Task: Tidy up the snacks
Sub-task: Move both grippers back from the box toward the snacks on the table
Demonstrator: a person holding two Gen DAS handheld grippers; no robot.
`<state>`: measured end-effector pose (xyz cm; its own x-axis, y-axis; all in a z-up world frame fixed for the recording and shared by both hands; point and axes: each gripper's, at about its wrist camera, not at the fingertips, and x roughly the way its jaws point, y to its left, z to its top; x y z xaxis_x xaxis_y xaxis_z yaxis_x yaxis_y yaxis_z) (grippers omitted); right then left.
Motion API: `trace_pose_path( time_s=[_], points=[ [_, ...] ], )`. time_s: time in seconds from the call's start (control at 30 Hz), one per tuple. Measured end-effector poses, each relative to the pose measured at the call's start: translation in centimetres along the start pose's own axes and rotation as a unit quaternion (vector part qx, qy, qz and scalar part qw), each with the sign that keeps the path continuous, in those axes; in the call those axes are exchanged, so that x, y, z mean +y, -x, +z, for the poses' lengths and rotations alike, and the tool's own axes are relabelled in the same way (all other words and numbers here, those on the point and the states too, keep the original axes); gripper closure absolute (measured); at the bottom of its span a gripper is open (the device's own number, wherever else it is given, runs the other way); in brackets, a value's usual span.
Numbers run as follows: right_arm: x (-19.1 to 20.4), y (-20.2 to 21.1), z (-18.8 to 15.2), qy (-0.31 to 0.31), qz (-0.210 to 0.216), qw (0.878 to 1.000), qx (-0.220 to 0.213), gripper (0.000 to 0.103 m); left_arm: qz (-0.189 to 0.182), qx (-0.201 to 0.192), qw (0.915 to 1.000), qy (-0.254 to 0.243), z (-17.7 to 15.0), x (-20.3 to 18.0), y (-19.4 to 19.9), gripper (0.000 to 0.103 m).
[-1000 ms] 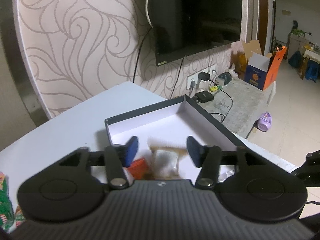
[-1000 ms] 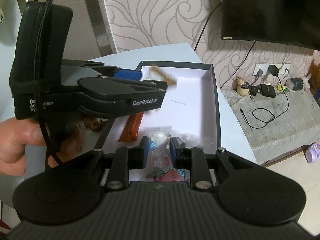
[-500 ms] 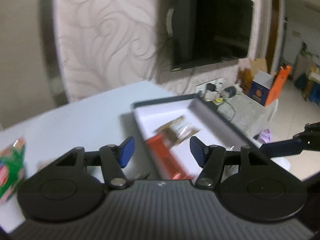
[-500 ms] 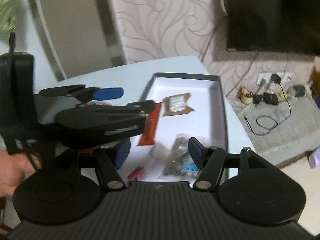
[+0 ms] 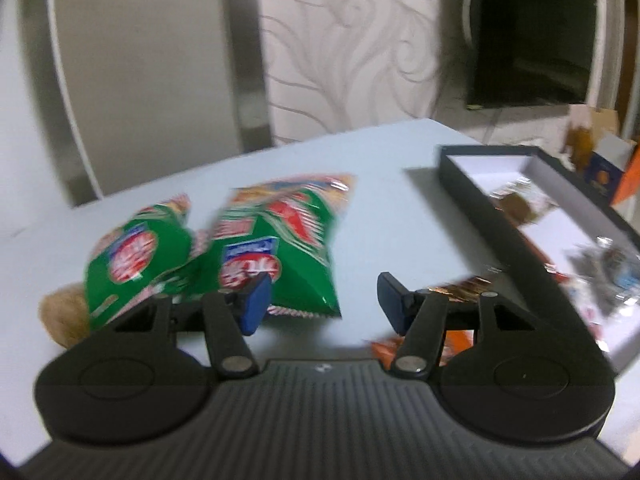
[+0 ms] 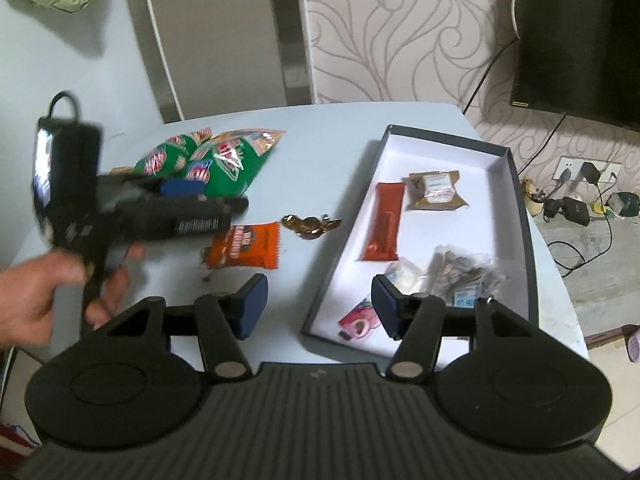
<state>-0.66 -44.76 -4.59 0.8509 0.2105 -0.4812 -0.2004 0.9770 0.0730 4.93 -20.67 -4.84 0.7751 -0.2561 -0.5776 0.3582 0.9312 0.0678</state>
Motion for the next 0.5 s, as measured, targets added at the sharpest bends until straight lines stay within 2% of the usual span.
trace_pose_path(
  time_s=[0.07, 0.17, 0.23, 0.33, 0.5],
  points=[
    [0.1, 0.4, -0.1, -0.004, 0.0, 1.0, -0.002, 0.039, 0.001, 0.0, 1.0, 0.001, -0.2, 0.8, 0.4, 0.043],
    [-0.1, 0.8, -0.3, -0.011, 0.001, 1.0, -0.005, 0.039, -0.031, -0.005, 0.9995, -0.004, -1.4, 1.3, 2.0, 0.043],
    [0.0, 1.1, -0.5, -0.012, 0.004, 1.0, -0.006, 0.039, -0.052, -0.007, 0.9981, -0.033, -3.0, 0.4, 3.2, 0.043],
    [0.0, 1.1, -0.5, -0.014, 0.007, 1.0, -0.005, 0.039, -0.06, -0.001, 0.9949, -0.082, -5.2, -1.1, 3.5, 0.043],
    [0.5, 0.6, -0.3, -0.012, 0.012, 1.0, 0.002, 0.039, -0.082, 0.018, 0.9934, -0.078, -5.6, -1.4, 2.5, 0.042]
  ],
)
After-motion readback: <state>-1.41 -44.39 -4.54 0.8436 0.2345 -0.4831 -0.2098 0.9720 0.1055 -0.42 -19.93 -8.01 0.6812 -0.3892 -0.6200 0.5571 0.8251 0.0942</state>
